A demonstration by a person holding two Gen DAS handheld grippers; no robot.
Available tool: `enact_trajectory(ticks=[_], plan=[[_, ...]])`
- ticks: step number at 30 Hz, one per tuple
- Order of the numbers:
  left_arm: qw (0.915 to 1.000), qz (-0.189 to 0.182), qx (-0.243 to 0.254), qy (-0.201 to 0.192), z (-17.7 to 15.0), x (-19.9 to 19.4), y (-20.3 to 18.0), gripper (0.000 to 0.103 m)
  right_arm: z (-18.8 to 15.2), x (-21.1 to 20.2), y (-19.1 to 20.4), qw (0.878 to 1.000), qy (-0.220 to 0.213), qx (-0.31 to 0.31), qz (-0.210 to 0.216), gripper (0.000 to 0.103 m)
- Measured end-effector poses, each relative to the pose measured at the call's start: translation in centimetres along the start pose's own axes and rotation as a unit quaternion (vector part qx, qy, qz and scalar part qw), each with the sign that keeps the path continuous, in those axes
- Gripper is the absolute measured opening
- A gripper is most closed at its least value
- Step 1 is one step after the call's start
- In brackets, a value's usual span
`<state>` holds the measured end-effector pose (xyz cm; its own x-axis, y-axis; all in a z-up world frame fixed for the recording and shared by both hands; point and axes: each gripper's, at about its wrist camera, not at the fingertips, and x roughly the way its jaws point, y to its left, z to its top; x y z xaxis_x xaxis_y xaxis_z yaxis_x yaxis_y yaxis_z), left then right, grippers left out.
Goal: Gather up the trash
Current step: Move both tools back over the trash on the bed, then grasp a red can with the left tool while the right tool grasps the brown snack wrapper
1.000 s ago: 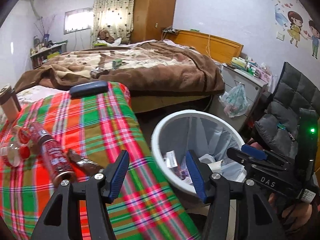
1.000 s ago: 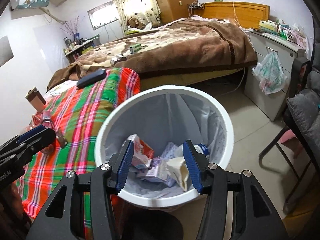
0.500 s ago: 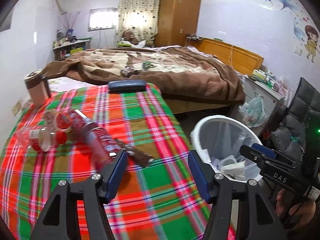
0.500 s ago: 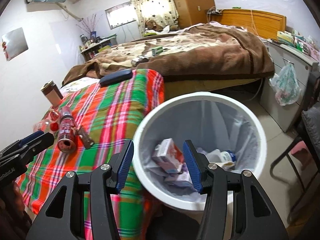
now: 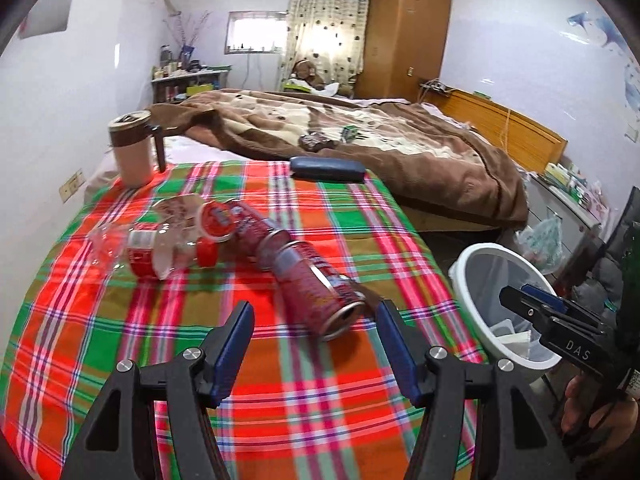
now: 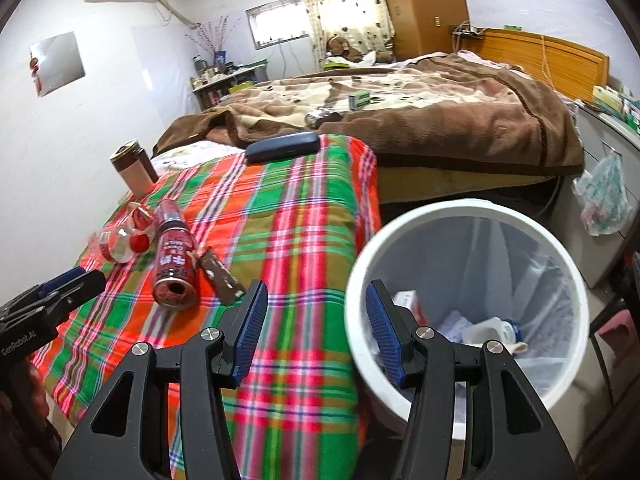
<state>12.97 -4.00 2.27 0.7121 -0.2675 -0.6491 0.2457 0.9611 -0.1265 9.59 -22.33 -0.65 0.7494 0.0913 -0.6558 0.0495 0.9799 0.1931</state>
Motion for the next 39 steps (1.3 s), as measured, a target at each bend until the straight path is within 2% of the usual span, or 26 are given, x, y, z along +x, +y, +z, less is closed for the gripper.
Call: enact_trajectory(ticks=[4,7,21,27,39], plan=[[0.9999,0.008,-0.012,0.004,-0.2,0.2,1.5,0.064,0.2,1.2,1.0,1.0,0.009,-0.015,0.01,0.053],[0.9997,0.012,-0.021,0.004,-0.3,0.3,2.6,0.068,0.2,2.4,1.9,0.999,0.02,-0.034,0.017,0.053],[0.9988,0.006,-0.043,0.022,0.4,2.6,4.4,0.069,0.8,7.7,5.1,0.989,0.081,-0.112,0.053,0.053],[0.9983,-0.001,-0.047,0.034,1.1,4.2,4.2,0.069,0.9,9.4,6.1,0.982,0.105,-0.142,0.064,0.053],[0.9956,-0.025,-0.063,0.064,2.6,8.3,2.7,0.07,1.8,10.3,5.7,0.981,0.112,-0.138,0.082,0.052]])
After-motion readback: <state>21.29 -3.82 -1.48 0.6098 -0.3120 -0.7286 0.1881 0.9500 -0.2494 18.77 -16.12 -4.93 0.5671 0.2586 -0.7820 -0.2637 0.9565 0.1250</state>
